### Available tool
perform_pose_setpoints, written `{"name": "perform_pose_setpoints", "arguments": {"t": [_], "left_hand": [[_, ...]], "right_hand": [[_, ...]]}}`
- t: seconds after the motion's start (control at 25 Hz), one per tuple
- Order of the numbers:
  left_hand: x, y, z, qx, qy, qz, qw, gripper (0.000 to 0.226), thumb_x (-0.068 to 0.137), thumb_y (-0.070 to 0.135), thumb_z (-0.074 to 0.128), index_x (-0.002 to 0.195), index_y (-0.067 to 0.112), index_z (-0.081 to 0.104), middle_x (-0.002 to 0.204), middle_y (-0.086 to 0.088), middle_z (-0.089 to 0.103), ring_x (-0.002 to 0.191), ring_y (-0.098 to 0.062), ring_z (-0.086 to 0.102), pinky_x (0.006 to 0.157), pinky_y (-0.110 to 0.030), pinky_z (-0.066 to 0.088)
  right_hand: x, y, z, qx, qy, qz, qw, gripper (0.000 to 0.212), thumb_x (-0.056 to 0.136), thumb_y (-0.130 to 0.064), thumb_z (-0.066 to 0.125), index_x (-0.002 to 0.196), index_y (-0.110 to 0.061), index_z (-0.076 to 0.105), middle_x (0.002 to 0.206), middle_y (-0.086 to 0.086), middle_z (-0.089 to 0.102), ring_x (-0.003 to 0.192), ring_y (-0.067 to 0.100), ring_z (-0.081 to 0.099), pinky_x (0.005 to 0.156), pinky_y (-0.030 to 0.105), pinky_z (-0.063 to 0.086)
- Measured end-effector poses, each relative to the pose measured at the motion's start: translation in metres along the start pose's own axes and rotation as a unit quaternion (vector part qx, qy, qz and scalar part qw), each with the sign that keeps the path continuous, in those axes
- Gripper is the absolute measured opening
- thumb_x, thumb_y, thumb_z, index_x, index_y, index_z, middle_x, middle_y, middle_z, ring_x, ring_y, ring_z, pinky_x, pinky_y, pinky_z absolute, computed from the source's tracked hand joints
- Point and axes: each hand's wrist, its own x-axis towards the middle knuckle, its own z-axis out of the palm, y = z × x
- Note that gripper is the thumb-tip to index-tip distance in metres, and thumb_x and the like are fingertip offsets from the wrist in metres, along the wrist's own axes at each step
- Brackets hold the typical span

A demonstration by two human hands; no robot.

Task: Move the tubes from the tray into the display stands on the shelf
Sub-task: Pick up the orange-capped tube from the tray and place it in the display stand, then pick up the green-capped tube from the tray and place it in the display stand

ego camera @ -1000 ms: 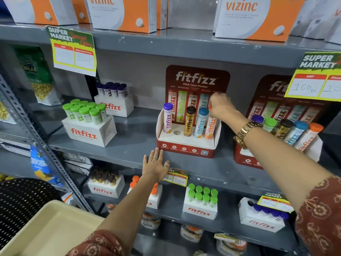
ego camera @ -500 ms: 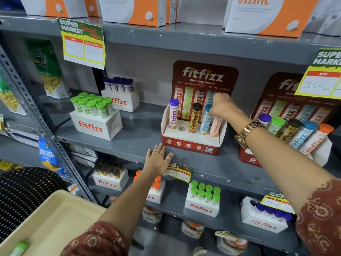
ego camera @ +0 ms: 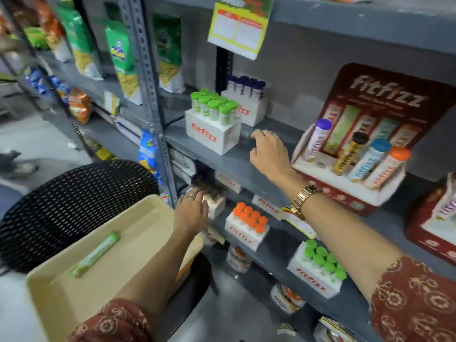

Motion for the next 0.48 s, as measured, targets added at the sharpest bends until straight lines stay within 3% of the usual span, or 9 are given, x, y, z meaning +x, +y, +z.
{"name": "perform_pose_setpoints", "arguments": {"t": [0.24,0.36,0.48], "left_hand": [[-0.088,-0.125,-0.002,0.079,-0.086,-0.150,0.982,0.042,0.095,0.023,0.040,0.134,0.007,0.041,0.145,-0.013,0.040,0.135,-0.026,0.034,0.107,-0.041,0.030],[-0.132,-0.181,0.001,0.111,-0.135,-0.225,0.959,0.050,0.097,0.030,0.036,0.142,0.009,0.030,0.153,-0.012,0.028,0.139,-0.026,0.027,0.111,-0.041,0.025],[-0.169,-0.220,0.007,0.107,-0.184,-0.292,0.933,0.056,0.097,0.034,0.035,0.145,0.010,0.020,0.157,-0.010,0.016,0.143,-0.026,0.017,0.113,-0.042,0.023]], "right_hand": [[-0.009,-0.115,0.101,0.031,-0.108,-0.153,0.982,0.028,0.081,0.000,0.045,0.107,-0.001,0.055,0.113,0.020,0.060,0.106,0.037,0.053,0.084,0.042,0.045],[-0.022,-0.168,0.156,0.037,-0.155,-0.216,0.963,0.028,0.084,-0.001,0.042,0.109,-0.002,0.056,0.111,0.019,0.059,0.107,0.035,0.054,0.080,0.041,0.046],[-0.043,-0.213,0.209,0.041,-0.198,-0.259,0.944,0.037,0.082,0.004,0.042,0.115,-0.004,0.056,0.115,0.015,0.060,0.112,0.031,0.052,0.086,0.038,0.043]]}}
